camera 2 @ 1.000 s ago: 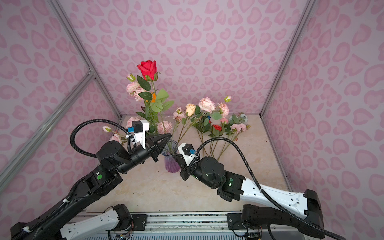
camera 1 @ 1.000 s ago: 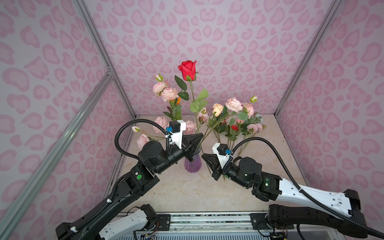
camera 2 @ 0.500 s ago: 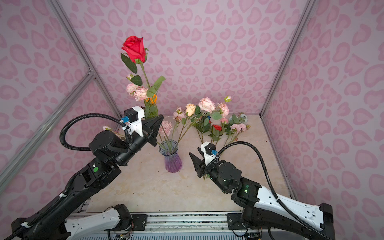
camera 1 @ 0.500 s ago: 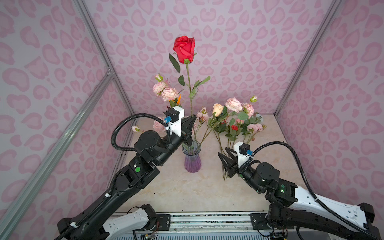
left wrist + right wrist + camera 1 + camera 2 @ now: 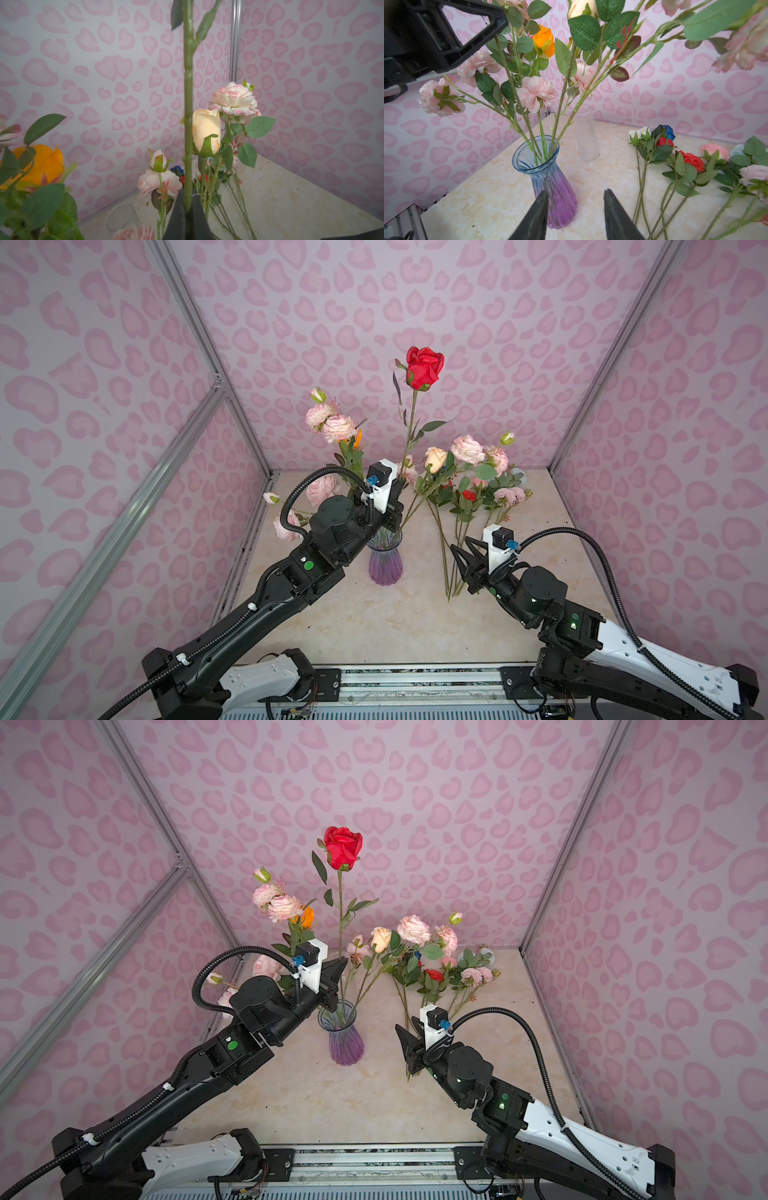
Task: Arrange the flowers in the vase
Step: 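Carry the red rose over the vase and lower it in with left gripper, then open left gripper and withdraw from the vase while right gripper moves over the pile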
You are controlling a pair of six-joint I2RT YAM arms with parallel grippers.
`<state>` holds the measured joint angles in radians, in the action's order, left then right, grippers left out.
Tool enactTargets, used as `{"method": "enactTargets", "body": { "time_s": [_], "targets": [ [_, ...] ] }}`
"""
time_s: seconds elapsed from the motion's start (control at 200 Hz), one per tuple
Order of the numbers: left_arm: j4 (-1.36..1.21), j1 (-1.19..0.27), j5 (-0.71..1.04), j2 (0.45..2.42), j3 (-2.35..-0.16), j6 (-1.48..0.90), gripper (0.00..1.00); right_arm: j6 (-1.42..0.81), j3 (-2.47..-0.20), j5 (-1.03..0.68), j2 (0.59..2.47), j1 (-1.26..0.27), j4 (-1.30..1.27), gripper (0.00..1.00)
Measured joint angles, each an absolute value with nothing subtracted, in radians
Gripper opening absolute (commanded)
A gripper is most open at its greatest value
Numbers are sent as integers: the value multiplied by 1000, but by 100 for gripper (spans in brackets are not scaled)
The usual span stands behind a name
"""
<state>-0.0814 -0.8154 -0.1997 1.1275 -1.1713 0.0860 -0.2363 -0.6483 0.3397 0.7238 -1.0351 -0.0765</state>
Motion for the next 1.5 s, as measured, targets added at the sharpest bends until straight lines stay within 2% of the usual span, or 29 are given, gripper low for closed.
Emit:
{"method": "enactTargets", "body": {
  "time_s": [0.915, 1.5],
  "targets": [
    [-107, -804, -274, 1130, -940, -34, 4, -278, -601, 327, 717, -988, -66, 45],
    [-102, -802, -277, 1076, -889, -80, 20, -277, -602, 328, 717, -982, -65, 45]
  ]
}}
